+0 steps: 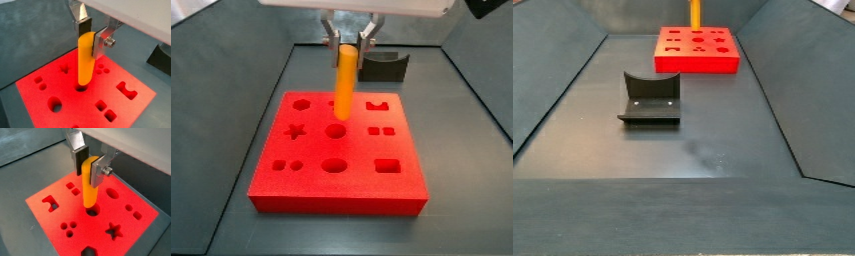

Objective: Pick up the oval object. Move up. Move to above the board. Insert the oval object.
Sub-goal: Insert the oval object.

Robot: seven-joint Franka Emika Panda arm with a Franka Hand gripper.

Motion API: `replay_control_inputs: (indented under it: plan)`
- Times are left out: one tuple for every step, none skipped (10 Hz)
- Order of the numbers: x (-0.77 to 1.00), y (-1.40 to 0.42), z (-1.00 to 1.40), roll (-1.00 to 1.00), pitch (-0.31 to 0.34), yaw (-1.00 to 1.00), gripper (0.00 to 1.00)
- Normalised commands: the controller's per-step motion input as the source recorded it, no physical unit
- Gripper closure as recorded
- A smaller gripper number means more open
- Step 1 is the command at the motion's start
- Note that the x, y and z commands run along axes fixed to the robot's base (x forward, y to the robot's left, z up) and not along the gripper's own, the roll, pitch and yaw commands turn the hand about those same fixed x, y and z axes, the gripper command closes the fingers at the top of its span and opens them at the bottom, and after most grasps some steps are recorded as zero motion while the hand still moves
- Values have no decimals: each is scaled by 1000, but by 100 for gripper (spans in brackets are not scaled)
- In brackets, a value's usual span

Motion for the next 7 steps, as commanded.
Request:
replay_control_inputs:
  plan:
    - [-49, -29, -414, 64, -33, -263, 100]
    - [0, 0, -223, 21, -20, -280, 100]
    - [-289, 0, -31, -21, -120, 49, 100]
    - [9, -91, -77, -10, 0, 0, 100]
    - [180, -43, -103, 0, 10, -40, 100]
    - [277, -151, -237, 0, 4, -89, 100]
    - [389, -14, -86, -31, 59, -197, 100]
